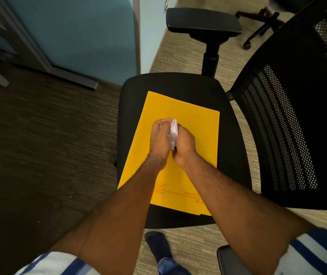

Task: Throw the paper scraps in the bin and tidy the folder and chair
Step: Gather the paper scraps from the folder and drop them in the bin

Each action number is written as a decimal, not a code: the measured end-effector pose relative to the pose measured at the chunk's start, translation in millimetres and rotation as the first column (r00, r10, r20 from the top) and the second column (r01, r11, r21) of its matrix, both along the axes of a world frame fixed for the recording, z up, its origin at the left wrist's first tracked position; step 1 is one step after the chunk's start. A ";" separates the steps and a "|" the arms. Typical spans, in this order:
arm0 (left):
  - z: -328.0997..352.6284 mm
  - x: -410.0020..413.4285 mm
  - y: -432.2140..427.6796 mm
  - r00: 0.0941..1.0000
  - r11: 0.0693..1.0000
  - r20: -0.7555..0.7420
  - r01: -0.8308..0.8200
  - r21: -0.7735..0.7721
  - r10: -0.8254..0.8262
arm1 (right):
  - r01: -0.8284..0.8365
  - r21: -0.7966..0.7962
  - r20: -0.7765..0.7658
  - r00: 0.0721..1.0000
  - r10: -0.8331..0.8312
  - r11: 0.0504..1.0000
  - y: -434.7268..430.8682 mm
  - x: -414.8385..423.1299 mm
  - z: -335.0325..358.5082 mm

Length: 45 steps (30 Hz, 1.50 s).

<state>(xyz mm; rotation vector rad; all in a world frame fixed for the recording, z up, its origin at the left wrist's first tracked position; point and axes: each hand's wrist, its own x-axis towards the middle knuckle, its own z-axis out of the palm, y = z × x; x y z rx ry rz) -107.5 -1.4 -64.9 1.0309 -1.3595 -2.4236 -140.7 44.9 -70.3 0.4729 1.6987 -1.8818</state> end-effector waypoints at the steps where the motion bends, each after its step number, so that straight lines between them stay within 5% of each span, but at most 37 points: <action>1: -0.1 3.2 2.2 1.000 1.000 0.008 -0.023 0.005 0.023 | 0.020 -0.005 -0.004 1.000 -0.020 1.000 -0.6 3.5 0.2; 9: 3.1 48.7 4.0 0.993 0.993 0.034 -0.115 0.028 0.114 | 0.001 -0.021 -0.018 1.000 -0.001 1.000 -7.0 52.9 0.5; 14: 4.4 97.8 -13.2 0.984 0.982 0.031 -0.178 0.063 0.177 | -0.009 0.151 -0.190 0.981 0.038 0.989 -26.1 100.5 2.8; 22: 3.6 224.4 -62.1 0.893 0.878 0.070 -0.451 0.162 0.445 | -0.229 0.249 -0.250 0.924 0.291 0.941 -78.8 217.7 -2.7; 33: -10.4 433.5 -93.0 0.579 0.541 0.192 -0.813 0.215 0.793 | -0.569 0.357 -0.203 0.727 0.656 0.741 -129.2 424.3 -34.6; 40: -29.1 577.2 -83.4 0.412 0.334 0.349 -0.905 0.264 0.842 | -0.727 0.421 -0.111 0.552 0.826 0.542 -131.8 568.5 -50.6; 45: -60.6 660.1 -71.1 0.366 0.214 0.495 -0.917 0.337 0.788 | -0.879 0.279 0.117 0.432 0.894 0.388 -124.3 645.9 -64.5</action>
